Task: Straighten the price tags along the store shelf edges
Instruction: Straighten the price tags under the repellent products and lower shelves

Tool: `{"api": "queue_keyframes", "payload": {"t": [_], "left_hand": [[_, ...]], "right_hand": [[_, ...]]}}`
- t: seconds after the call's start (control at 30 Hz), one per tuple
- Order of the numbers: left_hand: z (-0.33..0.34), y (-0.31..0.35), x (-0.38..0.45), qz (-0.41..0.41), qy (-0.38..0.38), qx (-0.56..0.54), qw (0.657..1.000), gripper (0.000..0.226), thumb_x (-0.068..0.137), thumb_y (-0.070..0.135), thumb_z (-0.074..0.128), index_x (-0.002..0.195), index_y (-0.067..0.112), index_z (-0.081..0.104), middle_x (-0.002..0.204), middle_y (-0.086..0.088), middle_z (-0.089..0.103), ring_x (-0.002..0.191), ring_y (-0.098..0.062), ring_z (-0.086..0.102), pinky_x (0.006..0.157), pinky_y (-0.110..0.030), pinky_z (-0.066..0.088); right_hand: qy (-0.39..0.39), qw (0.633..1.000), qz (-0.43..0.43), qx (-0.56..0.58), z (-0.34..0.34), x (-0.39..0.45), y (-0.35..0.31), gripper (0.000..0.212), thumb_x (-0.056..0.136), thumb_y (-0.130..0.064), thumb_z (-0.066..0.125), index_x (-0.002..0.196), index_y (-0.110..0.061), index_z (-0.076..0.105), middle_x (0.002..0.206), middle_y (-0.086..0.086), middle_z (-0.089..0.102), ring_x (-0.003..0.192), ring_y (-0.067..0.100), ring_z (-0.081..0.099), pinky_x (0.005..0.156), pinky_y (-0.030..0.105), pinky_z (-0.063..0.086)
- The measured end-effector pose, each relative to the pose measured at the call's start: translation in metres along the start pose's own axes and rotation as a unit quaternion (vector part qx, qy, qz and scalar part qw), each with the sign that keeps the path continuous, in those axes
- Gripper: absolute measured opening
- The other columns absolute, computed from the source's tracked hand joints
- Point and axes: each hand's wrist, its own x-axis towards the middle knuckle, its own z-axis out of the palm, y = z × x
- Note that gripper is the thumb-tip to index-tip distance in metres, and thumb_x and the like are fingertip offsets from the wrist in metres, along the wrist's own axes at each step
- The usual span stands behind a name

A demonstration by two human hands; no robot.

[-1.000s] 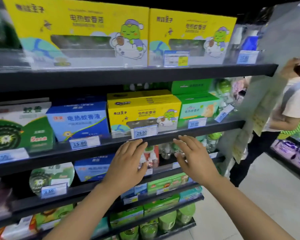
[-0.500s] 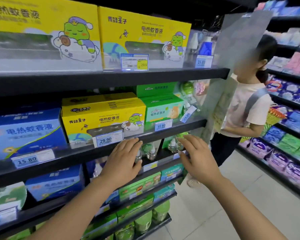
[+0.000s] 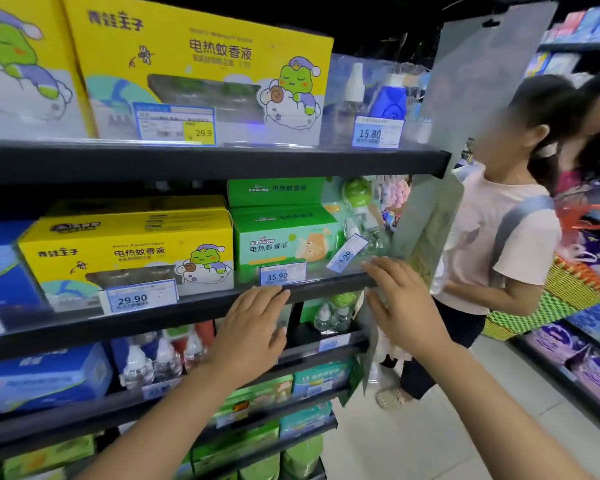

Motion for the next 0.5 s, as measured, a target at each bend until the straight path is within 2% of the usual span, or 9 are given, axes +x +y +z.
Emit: {"api": "queue_keyframes", "payload": {"t": [0.1, 0.17, 0.23, 0.37, 0.5], "left_hand": [[0.011, 0.011, 0.005, -0.016, 0.004, -0.012, 1.0, 0.057, 0.08, 0.026, 0.062, 0.134, 0.01, 0.05, 0.13, -0.003, 0.054, 0.123, -0.017, 0.037, 0.111, -0.027, 0.012], [0.017, 0.016, 0.004, -0.032, 0.011, -0.005, 0.999, 0.055, 0.084, 0.029, 0.048, 0.134, 0.008, 0.05, 0.129, -0.003, 0.055, 0.122, -0.018, 0.038, 0.112, -0.027, 0.01], [0.021, 0.018, 0.005, -0.044, 0.02, 0.003, 0.999, 0.056, 0.083, 0.029, 0.041, 0.134, 0.007, 0.051, 0.129, -0.003, 0.055, 0.121, -0.019, 0.039, 0.114, -0.026, 0.008], [0.029, 0.021, 0.009, -0.061, 0.035, 0.015, 0.997, 0.056, 0.082, 0.027, 0.043, 0.133, 0.006, 0.052, 0.122, -0.004, 0.055, 0.116, -0.022, 0.041, 0.114, -0.027, 0.006], [0.035, 0.028, 0.009, -0.08, 0.034, 0.026, 0.996, 0.058, 0.08, 0.028, 0.046, 0.134, 0.006, 0.051, 0.121, -0.006, 0.051, 0.116, -0.025, 0.04, 0.112, -0.033, 0.013]], "right_hand": [[0.01, 1.0, -0.024, 0.017, 0.002, 0.014, 0.018, 0.035, 0.086, -0.007, 0.056, 0.121, -0.008, 0.057, 0.122, 0.01, 0.057, 0.111, 0.031, 0.05, 0.094, 0.046, 0.043], [0.014, 0.998, -0.042, 0.032, 0.004, 0.026, 0.026, 0.036, 0.087, -0.009, 0.048, 0.122, -0.008, 0.057, 0.124, 0.01, 0.057, 0.111, 0.032, 0.05, 0.093, 0.046, 0.043], [0.017, 0.997, -0.068, 0.039, 0.006, 0.038, 0.029, 0.037, 0.085, -0.004, 0.049, 0.121, -0.007, 0.057, 0.124, 0.012, 0.057, 0.113, 0.033, 0.05, 0.094, 0.047, 0.042], [-0.001, 0.993, -0.116, 0.023, 0.019, 0.059, 0.031, 0.04, 0.08, 0.004, 0.057, 0.119, -0.004, 0.059, 0.123, 0.015, 0.058, 0.11, 0.036, 0.053, 0.091, 0.047, 0.044], [-0.005, 0.994, -0.104, 0.021, 0.026, 0.071, 0.04, 0.033, 0.08, 0.003, 0.059, 0.112, -0.001, 0.064, 0.104, 0.015, 0.063, 0.089, 0.036, 0.057, 0.08, 0.051, 0.047]]}}
